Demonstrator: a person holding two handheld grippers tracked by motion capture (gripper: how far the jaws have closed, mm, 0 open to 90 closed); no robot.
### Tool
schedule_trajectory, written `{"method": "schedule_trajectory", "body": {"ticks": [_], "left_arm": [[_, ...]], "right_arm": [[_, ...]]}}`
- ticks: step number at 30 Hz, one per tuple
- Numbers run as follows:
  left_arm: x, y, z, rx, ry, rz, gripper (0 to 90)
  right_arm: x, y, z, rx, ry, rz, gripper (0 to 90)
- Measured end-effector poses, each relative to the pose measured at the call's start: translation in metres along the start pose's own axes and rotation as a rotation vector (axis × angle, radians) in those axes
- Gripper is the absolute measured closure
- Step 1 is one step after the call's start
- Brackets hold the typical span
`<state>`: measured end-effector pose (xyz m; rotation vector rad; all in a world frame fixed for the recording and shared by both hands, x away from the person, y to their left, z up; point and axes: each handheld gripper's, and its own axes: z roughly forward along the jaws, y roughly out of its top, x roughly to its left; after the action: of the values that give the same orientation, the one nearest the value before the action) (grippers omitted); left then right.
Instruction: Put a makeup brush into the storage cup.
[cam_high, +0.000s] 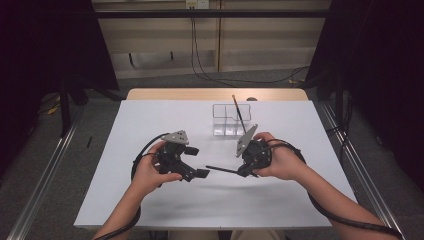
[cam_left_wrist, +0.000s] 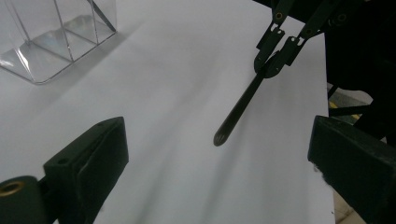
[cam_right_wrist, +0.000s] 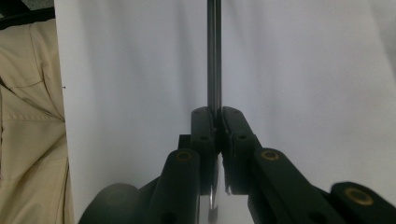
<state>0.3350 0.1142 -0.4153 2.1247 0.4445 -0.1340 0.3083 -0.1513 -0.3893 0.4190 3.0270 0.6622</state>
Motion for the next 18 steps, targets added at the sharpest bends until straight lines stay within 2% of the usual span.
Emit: {"method": "schedule_trajectory", "body": {"ticks": [6,9,12,16,18], "left_arm": [[0.0,0.004,0.005,0.031,0.017,0.021,16.3],[0.001,0.007,0.007,0.041,0.01,0.034,20.9],[0.001,0.011,0.01,0.06,-0.008,0.044,26.4],[-0.001,0.015,0.017,0.076,-0.025,0.09,30.8],[-0.001,0.016,0.021,0.09,-0.039,0.095,33.6]], "right_arm": [[-0.001,0.004,0.0,0.007,0.003,-0.011,84.7],[-0.002,0.004,0.0,0.004,0.005,-0.016,84.7],[-0.001,0.005,0.0,0.006,0.004,-0.018,84.7],[-0.001,0.004,-0.001,-0.001,0.011,-0.021,84.7],[-0.001,0.003,0.0,0.001,0.011,-0.013,84.7]]}}
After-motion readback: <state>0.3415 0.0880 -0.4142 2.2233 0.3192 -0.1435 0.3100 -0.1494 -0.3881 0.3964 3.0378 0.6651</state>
